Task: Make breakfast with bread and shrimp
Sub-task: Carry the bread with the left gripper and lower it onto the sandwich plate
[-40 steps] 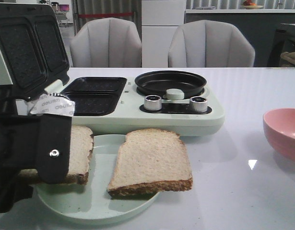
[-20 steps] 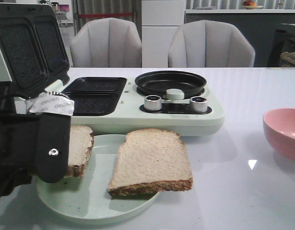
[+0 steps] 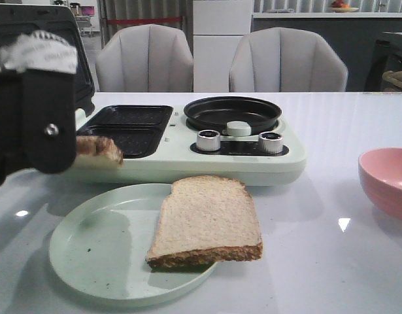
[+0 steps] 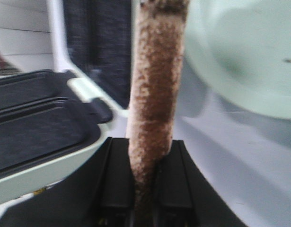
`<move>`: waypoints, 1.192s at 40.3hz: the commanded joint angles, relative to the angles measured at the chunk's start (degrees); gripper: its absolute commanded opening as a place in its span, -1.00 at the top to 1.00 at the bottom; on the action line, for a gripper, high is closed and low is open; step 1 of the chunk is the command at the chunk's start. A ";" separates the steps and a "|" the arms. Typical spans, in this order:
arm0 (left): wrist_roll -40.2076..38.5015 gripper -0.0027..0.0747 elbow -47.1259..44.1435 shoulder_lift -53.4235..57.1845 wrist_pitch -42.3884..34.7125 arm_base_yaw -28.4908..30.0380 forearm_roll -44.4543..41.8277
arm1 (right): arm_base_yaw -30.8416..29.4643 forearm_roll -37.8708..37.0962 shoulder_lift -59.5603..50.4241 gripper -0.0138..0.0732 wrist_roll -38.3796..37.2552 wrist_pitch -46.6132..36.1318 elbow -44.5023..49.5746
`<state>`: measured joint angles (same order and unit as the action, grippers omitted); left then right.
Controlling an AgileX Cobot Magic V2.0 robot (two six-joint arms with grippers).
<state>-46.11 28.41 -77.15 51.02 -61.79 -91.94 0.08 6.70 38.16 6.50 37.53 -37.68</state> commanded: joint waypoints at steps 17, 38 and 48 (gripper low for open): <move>-0.69 0.67 6.76 6.37 -0.09 4.74 -14.41 | -0.03 0.06 0.37 -0.58 0.28 -4.09 -1.59; 3.72 0.67 28.83 -13.18 -19.78 24.72 -14.41 | -0.03 0.06 0.37 -0.58 0.28 -4.09 -1.59; 7.32 0.67 39.17 -23.73 -22.50 29.59 -14.41 | -0.03 0.06 0.37 -0.58 0.28 -4.09 -1.59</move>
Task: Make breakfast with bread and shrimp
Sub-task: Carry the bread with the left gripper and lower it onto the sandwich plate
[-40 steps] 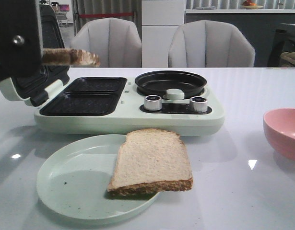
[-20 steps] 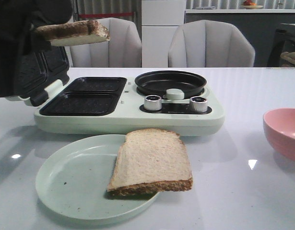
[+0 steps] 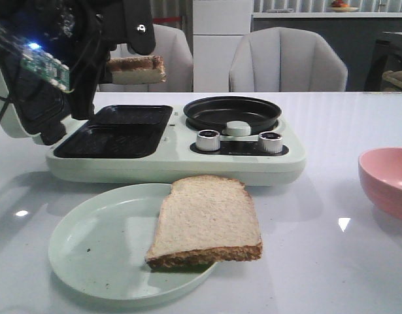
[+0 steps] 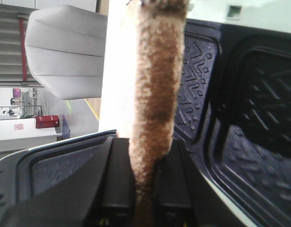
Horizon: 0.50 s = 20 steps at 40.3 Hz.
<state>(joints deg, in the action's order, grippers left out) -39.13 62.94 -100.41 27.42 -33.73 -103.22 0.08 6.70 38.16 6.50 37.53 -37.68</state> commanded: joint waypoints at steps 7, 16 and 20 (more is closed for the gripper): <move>0.47 0.67 11.62 -6.98 -1.13 4.28 -3.13 | -0.03 0.06 0.37 -0.58 0.28 -4.09 -1.59; 3.15 0.67 18.70 -12.89 -5.35 7.17 -3.13 | -0.03 0.06 0.37 -0.58 0.28 -4.09 -1.59; 3.41 0.67 20.71 -14.38 -6.92 8.49 -3.13 | -0.03 0.06 0.37 -0.58 0.28 -4.09 -1.59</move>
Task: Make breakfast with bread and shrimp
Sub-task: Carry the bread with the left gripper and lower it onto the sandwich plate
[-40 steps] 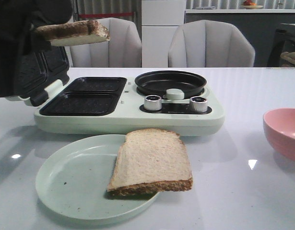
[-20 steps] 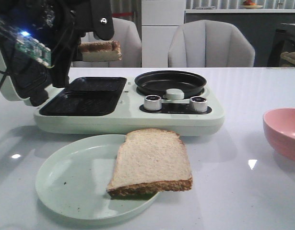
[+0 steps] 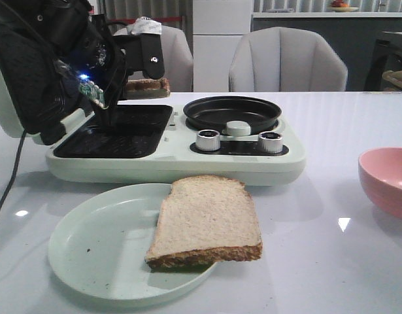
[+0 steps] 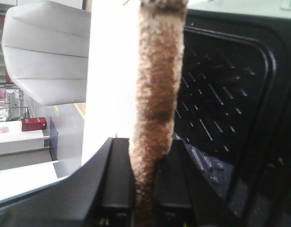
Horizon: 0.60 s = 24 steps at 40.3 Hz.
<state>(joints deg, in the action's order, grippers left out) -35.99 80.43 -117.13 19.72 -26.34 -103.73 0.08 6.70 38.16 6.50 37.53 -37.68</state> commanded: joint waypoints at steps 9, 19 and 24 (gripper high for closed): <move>0.27 0.51 3.82 1.72 -2.84 2.21 -2.61 | -0.03 0.06 0.37 -0.58 0.28 -4.09 -1.59; 0.27 -0.25 3.82 1.72 -4.07 2.21 -2.61 | -0.03 0.06 0.37 -0.58 0.28 -4.09 -1.59; 0.27 -0.28 3.82 1.72 -3.73 2.21 -2.61 | -0.03 0.06 0.37 -0.58 0.28 -4.09 -1.59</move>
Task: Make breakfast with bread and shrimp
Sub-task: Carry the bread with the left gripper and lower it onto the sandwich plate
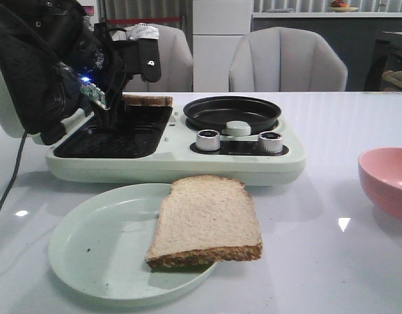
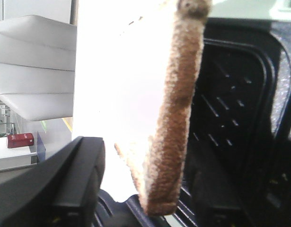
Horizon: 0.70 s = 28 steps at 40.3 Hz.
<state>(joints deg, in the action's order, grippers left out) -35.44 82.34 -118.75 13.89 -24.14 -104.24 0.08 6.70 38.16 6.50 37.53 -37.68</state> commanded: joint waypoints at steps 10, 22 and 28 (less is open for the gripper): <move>-0.28 -0.28 1.03 3.96 2.32 0.01 -2.11 | -0.03 0.06 0.37 -0.58 0.28 -4.09 -1.59; -0.38 -0.28 -5.45 10.20 2.45 0.01 -2.11 | -0.03 0.06 0.37 -0.58 0.28 -4.09 -1.59; -1.40 -0.28 -9.43 14.77 2.34 -0.10 -2.11 | -0.03 0.06 0.37 -0.58 0.28 -4.09 -1.59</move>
<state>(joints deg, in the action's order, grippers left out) -35.56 73.54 -109.96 14.00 -24.14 -104.37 0.08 6.70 38.16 6.50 37.53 -37.68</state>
